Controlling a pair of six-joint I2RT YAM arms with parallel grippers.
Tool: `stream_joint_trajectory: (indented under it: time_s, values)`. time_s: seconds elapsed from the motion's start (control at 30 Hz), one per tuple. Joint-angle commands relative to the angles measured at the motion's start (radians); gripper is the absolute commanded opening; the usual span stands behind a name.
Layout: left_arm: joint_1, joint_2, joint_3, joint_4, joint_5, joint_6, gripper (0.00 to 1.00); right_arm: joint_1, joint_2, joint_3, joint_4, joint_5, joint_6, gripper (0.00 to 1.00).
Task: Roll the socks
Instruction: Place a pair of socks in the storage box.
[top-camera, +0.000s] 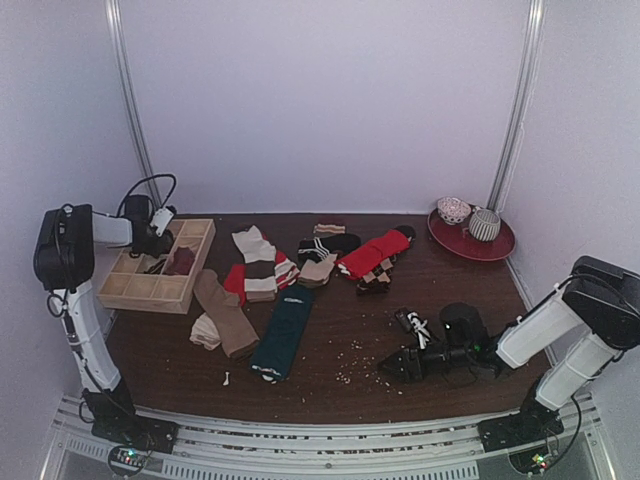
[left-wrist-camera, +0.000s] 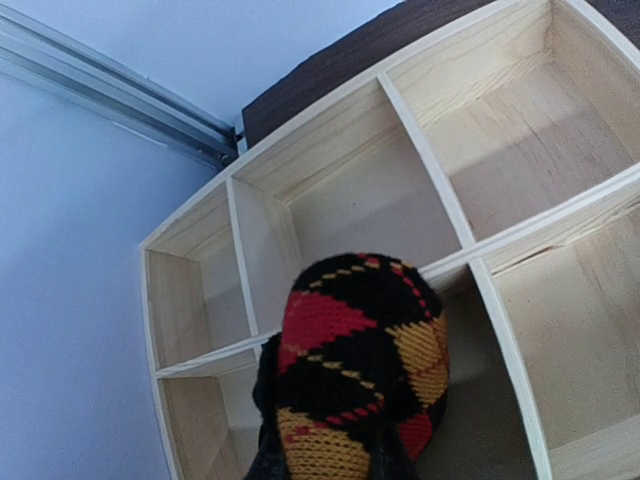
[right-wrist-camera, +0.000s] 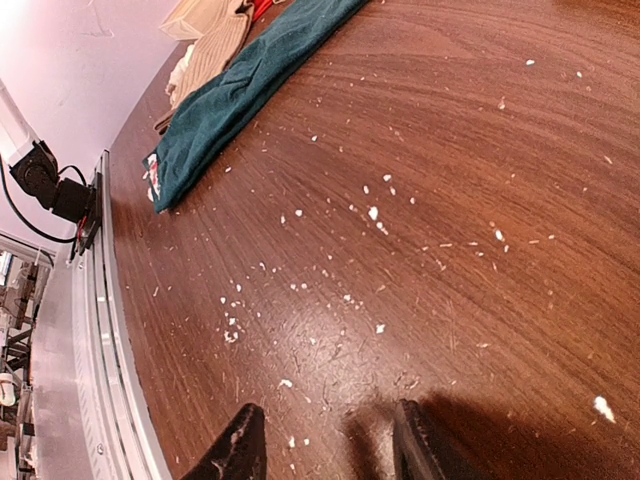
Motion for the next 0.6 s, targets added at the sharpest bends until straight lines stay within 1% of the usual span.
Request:
stream_joint_trajectory:
  time_s: [0.0, 0.07, 0.17, 0.37, 0.57]
  values:
    - [0.041, 0.074, 0.061, -0.259, 0.246, 0.041, 0.0, -0.005, -0.016, -0.015, -0.091, -0.004, -0.003, 0.45]
    - [0.041, 0.079, 0.069, -0.272, 0.25, 0.076, 0.0, -0.006, -0.029, -0.015, -0.115, 0.001, -0.009, 0.45]
    - [0.041, 0.093, 0.103, -0.333, 0.308, 0.137, 0.0, -0.006, -0.049, -0.013, -0.147, 0.012, -0.017, 0.45]
    - [0.041, 0.174, 0.238, -0.456, 0.415, 0.203, 0.0, -0.006, -0.059, 0.002, -0.212, 0.023, -0.021, 0.45]
    - [0.039, 0.241, 0.309, -0.503, 0.426, 0.237, 0.0, -0.007, -0.076, 0.014, -0.256, 0.041, -0.006, 0.45]
